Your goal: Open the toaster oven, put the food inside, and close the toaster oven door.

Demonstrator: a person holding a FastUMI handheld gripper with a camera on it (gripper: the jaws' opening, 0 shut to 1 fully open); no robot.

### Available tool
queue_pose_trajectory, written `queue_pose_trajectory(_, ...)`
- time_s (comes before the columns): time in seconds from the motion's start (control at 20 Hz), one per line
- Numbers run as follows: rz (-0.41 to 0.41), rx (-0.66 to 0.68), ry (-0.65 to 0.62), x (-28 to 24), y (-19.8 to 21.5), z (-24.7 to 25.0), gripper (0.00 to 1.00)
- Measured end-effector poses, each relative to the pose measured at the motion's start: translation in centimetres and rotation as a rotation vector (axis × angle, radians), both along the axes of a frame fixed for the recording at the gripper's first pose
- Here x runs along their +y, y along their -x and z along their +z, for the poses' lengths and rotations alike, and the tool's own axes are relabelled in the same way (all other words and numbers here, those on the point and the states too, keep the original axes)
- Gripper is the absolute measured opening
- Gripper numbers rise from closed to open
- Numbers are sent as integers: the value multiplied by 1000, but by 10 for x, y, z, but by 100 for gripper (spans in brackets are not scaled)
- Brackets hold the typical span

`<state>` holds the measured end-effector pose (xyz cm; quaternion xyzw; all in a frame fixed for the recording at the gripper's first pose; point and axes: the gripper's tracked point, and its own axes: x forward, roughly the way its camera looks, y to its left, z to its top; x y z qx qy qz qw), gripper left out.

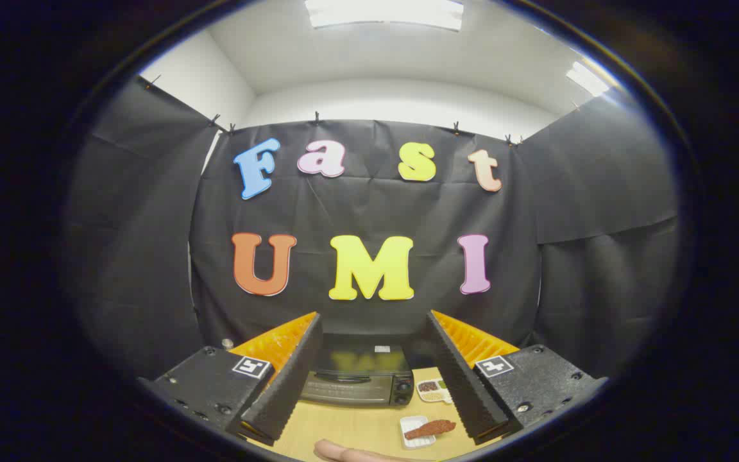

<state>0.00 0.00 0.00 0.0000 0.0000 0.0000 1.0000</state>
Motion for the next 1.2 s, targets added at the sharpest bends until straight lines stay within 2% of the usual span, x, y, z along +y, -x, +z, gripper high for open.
queue_pose_trajectory(0.2, -38, -4, -11, 4, 5, 5, 100)
queue_pose_trajectory(0.95, -31, 25, -12, 41, -2, -23, 100)
queue_pose_trajectory(1.2, 20, 57, -45, 50, -28, -54, 100)
